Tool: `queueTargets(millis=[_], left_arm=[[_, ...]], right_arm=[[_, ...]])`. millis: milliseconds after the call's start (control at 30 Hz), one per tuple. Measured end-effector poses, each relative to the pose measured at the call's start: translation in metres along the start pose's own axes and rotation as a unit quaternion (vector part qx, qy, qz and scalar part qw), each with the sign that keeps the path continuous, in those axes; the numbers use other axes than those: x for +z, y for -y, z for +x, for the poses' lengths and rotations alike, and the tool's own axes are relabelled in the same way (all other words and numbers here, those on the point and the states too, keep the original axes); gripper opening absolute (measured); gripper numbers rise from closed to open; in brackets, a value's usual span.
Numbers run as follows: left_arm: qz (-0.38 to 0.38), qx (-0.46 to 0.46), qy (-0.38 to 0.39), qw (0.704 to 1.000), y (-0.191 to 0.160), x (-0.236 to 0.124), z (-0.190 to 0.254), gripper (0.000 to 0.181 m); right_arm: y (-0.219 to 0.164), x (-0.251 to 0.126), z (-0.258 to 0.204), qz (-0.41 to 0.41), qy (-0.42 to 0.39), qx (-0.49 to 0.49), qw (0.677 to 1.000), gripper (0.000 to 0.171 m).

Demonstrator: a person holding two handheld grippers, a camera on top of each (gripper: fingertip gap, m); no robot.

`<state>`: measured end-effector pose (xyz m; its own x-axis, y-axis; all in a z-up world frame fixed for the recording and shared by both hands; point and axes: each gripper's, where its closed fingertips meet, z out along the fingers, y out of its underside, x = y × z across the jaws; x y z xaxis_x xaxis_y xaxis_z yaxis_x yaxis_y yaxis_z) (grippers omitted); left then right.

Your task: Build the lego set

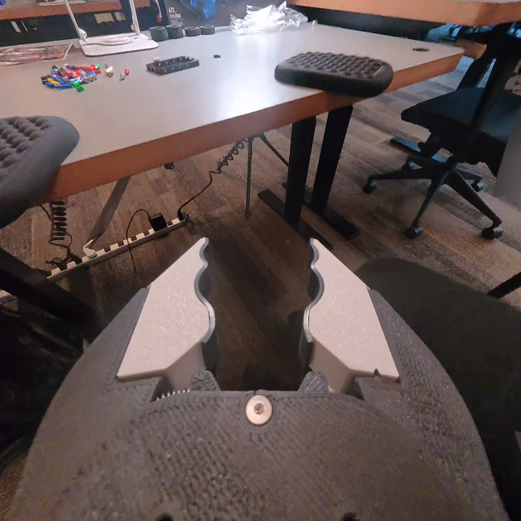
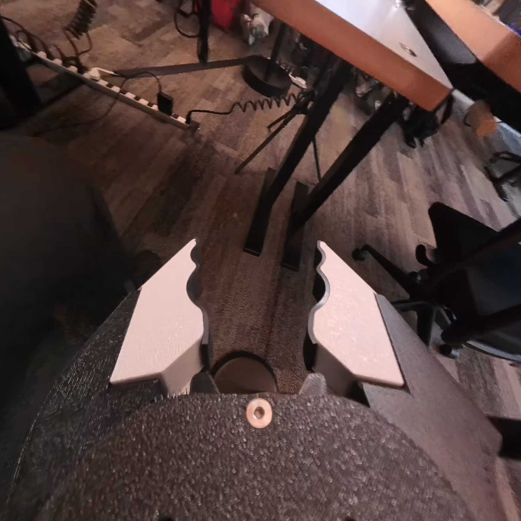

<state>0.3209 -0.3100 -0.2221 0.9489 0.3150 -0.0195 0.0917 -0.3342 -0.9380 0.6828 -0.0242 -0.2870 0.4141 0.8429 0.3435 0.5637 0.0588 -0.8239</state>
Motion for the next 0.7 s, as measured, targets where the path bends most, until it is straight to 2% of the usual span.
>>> queueTargets(millis=[167, 333, 500, 700], left_arm=[[0.012, -0.011, -0.005, 1.0, 0.023, 0.008, 0.035, 0.068], [0.0, 0.01, -0.014, 1.0, 0.022, 0.021, 0.074, 0.068], [-0.023, -0.009, -0.011, 1.0, -0.005, 0.04, 0.099, 0.07], [-0.081, -0.024, -0.025, 0.996, -0.058, 0.085, 0.101, 0.073]], right_arm=[[-0.041, -0.016, 0.021, -0.007, -0.047, 0.023, 0.999, 0.077], [-0.092, -0.039, 0.032, -0.017, -0.065, 0.084, 0.994, 0.075], [-0.137, -0.036, 0.016, -0.03, -0.027, 0.148, 0.988, 0.075], [-0.18, 0.004, -0.014, -0.077, 0.012, 0.164, 0.983, 0.08]])
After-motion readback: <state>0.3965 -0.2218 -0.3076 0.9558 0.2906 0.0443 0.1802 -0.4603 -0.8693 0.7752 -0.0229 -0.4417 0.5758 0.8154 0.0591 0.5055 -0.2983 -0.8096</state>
